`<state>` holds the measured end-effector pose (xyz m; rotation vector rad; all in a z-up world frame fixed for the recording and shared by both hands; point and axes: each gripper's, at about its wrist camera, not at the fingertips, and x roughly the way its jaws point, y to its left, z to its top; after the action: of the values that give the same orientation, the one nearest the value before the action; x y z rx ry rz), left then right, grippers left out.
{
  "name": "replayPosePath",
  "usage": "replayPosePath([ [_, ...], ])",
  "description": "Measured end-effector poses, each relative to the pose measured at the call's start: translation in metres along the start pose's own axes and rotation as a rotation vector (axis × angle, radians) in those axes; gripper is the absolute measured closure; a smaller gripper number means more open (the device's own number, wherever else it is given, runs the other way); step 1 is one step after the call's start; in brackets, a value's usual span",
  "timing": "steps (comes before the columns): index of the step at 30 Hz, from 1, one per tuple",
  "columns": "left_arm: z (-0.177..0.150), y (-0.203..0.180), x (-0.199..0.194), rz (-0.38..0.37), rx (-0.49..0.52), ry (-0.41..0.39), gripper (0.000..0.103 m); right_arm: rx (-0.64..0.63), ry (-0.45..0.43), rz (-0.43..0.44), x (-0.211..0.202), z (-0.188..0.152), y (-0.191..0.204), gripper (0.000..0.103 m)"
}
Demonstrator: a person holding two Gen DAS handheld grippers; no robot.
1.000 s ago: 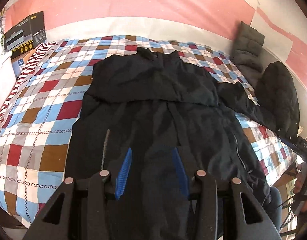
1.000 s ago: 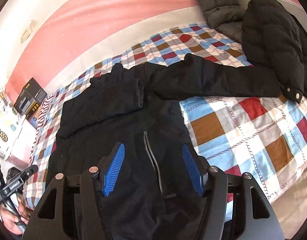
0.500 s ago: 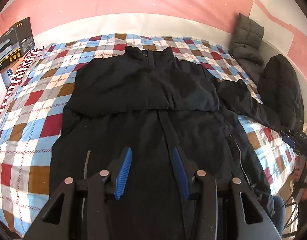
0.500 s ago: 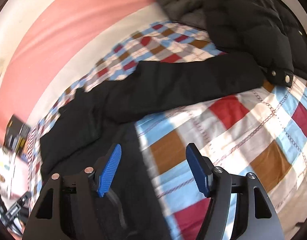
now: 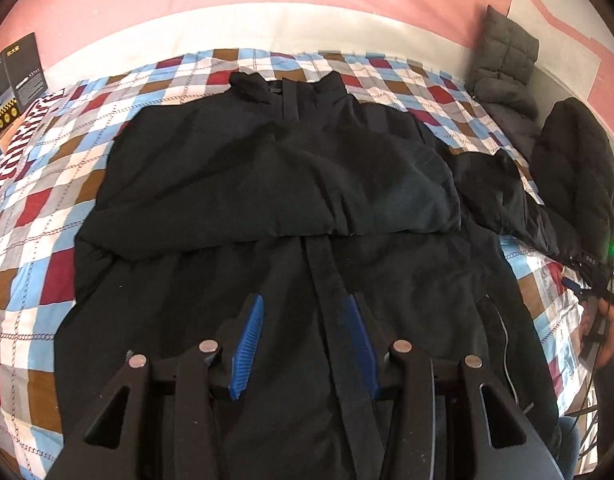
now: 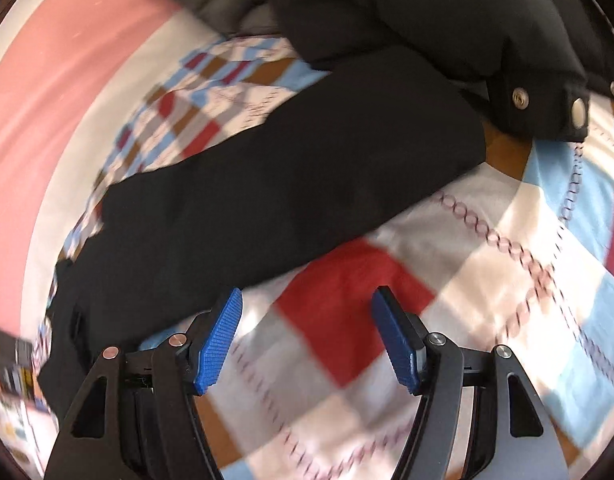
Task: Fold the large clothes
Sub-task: 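Grasp the sleeve nearest the right tool with the right tool, then lift the sleeve and fold it across the jacket with the right tool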
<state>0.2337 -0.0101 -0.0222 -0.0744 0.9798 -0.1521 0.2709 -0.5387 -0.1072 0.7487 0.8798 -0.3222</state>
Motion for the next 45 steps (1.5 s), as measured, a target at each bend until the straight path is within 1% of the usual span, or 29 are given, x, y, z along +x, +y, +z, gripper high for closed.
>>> replayPosePath([
  [4,-0.002,-0.001,0.010,0.006,0.006,0.018,0.057,0.065,-0.041,0.029,0.010,0.020,-0.013,0.035],
  [9,-0.003,0.007,0.018,0.015,-0.012,0.034,0.057,0.133,-0.071,-0.013,0.019,0.040,-0.016,0.036],
  [10,-0.003,0.009,0.018,0.016,-0.016,0.035,0.057,0.134,-0.072,-0.039,0.018,0.043,-0.014,0.053],
  [11,-0.004,0.011,0.017,0.018,-0.022,0.034,0.057,0.125,-0.077,-0.054,0.015,0.046,-0.010,0.079],
  [13,-0.005,0.014,0.015,0.021,-0.024,0.029,0.057,0.103,-0.087,-0.038,0.003,0.049,0.001,0.088],
  [14,-0.006,0.017,0.012,0.024,-0.026,0.024,0.057,0.082,-0.101,-0.037,-0.002,0.051,0.008,0.090],
  [17,-0.009,0.026,0.004,0.027,-0.043,0.014,0.057,-0.019,-0.162,0.008,-0.041,0.053,0.044,0.090],
  [21,-0.014,0.041,-0.009,0.025,-0.083,0.000,0.057,-0.150,-0.237,0.104,-0.096,0.052,0.103,0.090],
  [25,-0.019,0.055,-0.023,0.025,-0.111,-0.023,0.057,-0.277,-0.270,0.210,-0.136,0.042,0.169,0.090],
  [27,-0.021,0.064,-0.029,0.026,-0.124,-0.034,0.057,-0.339,-0.273,0.258,-0.149,0.032,0.202,0.090],
  [30,-0.023,0.079,-0.035,0.034,-0.148,-0.048,0.057,-0.439,-0.252,0.334,-0.162,0.006,0.257,0.090],
  [34,-0.025,0.100,-0.042,0.044,-0.183,-0.066,0.057,-0.551,-0.204,0.395,-0.156,-0.034,0.318,0.090],
  [36,-0.028,0.112,-0.043,0.051,-0.202,-0.072,0.057,-0.593,-0.164,0.422,-0.147,-0.056,0.340,0.090],
  [37,-0.029,0.118,-0.043,0.054,-0.213,-0.073,0.057,-0.619,-0.133,0.437,-0.138,-0.072,0.356,0.090],
  [39,-0.032,0.128,-0.042,0.060,-0.232,-0.074,0.057,-0.659,-0.079,0.457,-0.123,-0.099,0.374,0.090],
  [42,-0.037,0.143,-0.038,0.066,-0.256,-0.067,0.057,-0.723,0.001,0.472,-0.096,-0.139,0.390,0.090],
  [45,-0.039,0.152,-0.034,0.071,-0.278,-0.061,0.057,-0.788,0.103,0.451,-0.056,-0.175,0.403,0.089],
])
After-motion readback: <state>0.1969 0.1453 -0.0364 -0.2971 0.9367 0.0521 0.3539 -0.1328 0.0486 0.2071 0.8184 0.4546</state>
